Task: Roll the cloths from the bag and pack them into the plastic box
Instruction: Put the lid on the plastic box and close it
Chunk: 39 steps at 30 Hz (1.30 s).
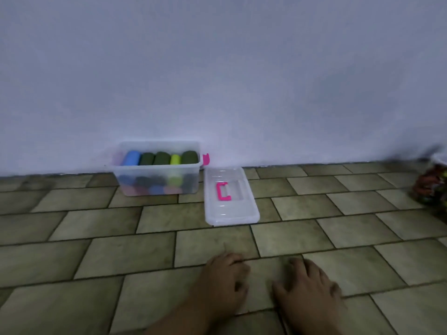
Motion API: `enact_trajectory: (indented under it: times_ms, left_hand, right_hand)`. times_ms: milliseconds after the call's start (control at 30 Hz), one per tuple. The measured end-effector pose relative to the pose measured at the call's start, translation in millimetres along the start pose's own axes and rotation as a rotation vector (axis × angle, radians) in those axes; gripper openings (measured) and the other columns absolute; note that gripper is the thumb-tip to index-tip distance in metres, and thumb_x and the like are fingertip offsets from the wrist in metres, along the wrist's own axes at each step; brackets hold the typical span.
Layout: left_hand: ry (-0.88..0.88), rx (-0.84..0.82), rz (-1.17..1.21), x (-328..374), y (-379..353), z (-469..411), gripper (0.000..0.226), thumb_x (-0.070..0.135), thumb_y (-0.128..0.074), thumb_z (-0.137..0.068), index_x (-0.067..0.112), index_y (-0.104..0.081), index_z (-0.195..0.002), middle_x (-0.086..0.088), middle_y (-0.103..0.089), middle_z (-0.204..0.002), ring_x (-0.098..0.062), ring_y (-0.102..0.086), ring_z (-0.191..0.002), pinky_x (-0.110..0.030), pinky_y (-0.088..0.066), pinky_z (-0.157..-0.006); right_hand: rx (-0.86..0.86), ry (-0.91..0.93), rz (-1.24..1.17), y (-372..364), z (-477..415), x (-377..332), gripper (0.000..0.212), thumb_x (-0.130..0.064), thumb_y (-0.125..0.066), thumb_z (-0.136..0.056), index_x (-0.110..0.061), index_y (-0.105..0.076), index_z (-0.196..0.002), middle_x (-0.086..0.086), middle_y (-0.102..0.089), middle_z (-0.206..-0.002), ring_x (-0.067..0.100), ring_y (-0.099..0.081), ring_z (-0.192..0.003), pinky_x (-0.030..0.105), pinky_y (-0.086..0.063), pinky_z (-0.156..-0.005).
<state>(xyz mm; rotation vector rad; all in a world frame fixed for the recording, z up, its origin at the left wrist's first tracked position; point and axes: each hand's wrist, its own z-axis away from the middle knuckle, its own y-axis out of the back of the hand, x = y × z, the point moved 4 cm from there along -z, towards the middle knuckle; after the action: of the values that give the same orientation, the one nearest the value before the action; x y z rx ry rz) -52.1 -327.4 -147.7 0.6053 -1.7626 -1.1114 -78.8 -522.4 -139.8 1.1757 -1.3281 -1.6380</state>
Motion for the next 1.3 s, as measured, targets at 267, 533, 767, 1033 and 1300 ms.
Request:
enact_trajectory:
  times_ms: [267, 533, 767, 1033, 1300]
  left_hand:
    - [0.554, -0.004, -0.227, -117.5, 69.1, 45.3, 0.059, 0.052, -0.044, -0.085, 0.038, -0.033, -0.142, 0.005, -0.015, -0.158, -0.017, -0.013, -0.145, -0.046, -0.012, -0.117]
    - [0.707, -0.103, -0.298, -185.1, 96.2, 64.2, 0.090, 0.085, -0.018, -0.069, 0.044, -0.005, -0.148, 0.005, 0.005, -0.161, -0.020, 0.008, -0.146, -0.053, 0.001, -0.114]
    - [0.654, -0.008, -0.318, -193.6, 91.4, 64.0, 0.094, 0.089, -0.016, -0.064, 0.046, -0.004, -0.146, 0.008, 0.003, -0.160, -0.019, 0.009, -0.146, -0.054, 0.004, -0.112]
    - [0.707, -0.053, -0.292, -191.1, 94.4, 59.6, 0.096, 0.085, -0.024, -0.060, 0.048, -0.001, -0.146, 0.009, 0.010, -0.160, -0.020, 0.012, -0.146, -0.055, 0.005, -0.111]
    - [0.803, 0.215, 0.380, -192.3, 164.0, 43.8, 0.048, 0.059, -0.044, -0.086, 0.030, -0.057, -0.122, 0.003, -0.051, -0.138, -0.013, -0.048, -0.118, -0.032, -0.034, -0.102]
  right_hand:
    - [-0.005, 0.489, -0.034, -6.5, -38.8, -129.6, 0.069, -0.060, -0.044, -0.072, -0.037, -0.035, -0.136, -0.005, -0.036, -0.146, 0.018, -0.033, -0.133, 0.045, -0.024, -0.107]
    - [-0.123, 0.394, 0.040, -27.4, -96.5, -211.4, 0.087, -0.072, -0.035, -0.082, -0.026, -0.008, -0.150, 0.007, -0.005, -0.160, 0.029, -0.008, -0.146, 0.058, -0.014, -0.112]
    - [0.144, 0.418, 0.110, -26.6, -83.3, -227.4, 0.049, -0.064, -0.040, -0.083, -0.030, -0.051, -0.117, 0.000, -0.053, -0.118, 0.021, -0.049, -0.105, 0.039, -0.043, -0.083]
    - [-0.006, 0.369, 0.097, 45.5, -65.5, -236.9, 0.028, -0.044, -0.064, -0.078, -0.026, -0.061, -0.100, -0.008, -0.056, -0.086, 0.009, -0.056, -0.078, 0.022, -0.048, -0.069]
    - [-0.290, 0.594, 0.036, 220.3, -21.9, -209.7, 0.034, -0.061, -0.061, -0.036, -0.053, -0.067, -0.068, -0.015, -0.070, -0.069, 0.006, -0.068, -0.067, 0.029, -0.056, -0.066]
